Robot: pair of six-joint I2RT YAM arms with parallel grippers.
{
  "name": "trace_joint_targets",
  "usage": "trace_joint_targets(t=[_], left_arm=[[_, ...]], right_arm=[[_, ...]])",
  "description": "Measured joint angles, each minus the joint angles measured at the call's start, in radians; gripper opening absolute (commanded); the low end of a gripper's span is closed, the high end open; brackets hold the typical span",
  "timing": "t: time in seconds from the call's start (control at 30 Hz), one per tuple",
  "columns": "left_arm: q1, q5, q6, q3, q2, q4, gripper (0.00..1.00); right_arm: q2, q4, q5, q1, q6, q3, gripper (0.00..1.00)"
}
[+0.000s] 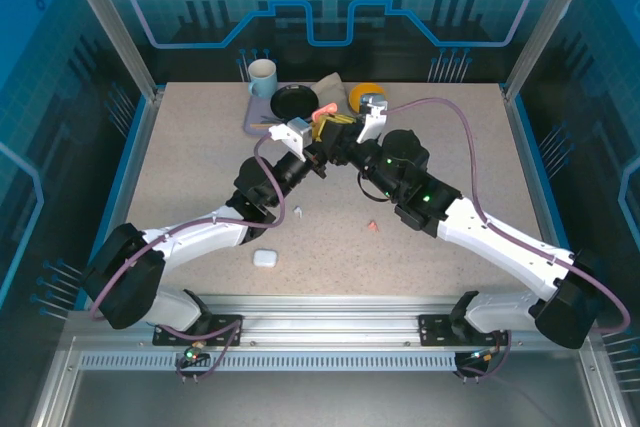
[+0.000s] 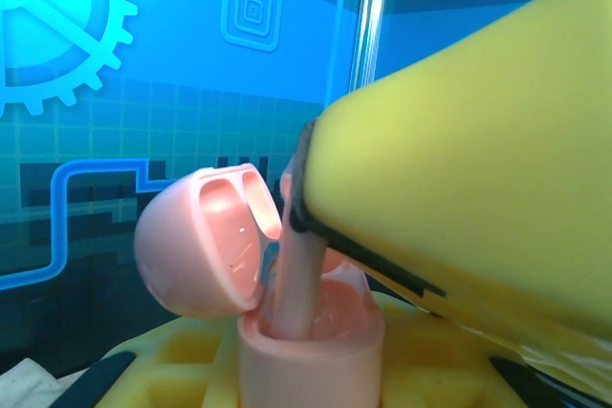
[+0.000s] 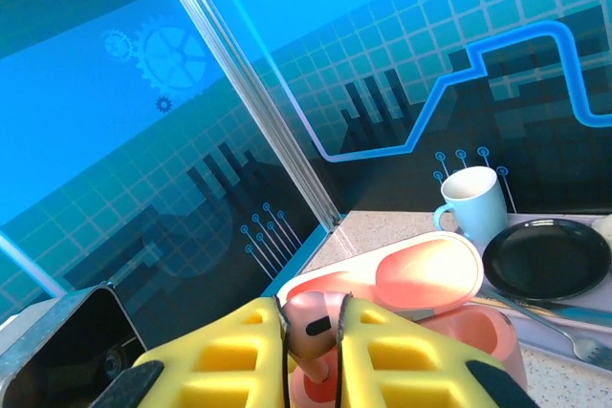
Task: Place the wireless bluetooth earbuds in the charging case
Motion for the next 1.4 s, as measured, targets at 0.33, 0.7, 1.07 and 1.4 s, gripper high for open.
trace_joint_targets(t=[0.33, 0.7, 1.07, 1.4], left_arm=[[0.0, -0.001, 0.018, 0.0, 0.0, -0.01, 0.0], [-0.002, -0.004, 0.021, 0.013, 0.0, -0.021, 0.0], [-0.004, -0.004, 0.022, 0.018, 0.005, -0.024, 0.0], [-0.001, -0.029, 0.022, 0.019, 0.011, -0.027, 0.0]], right_arm=[[0.0, -0.017, 0.0, -0.003, -0.007, 0.0, 0.15], [-0.032, -0.043, -0.004, -0.003, -0.007, -0.013, 0.16], [-0.035, -0.057, -0.004, -0.004, -0.007, -0.011, 0.16], [0.006, -0.109, -0.003, -0.007, -0.011, 0.043, 0.16]])
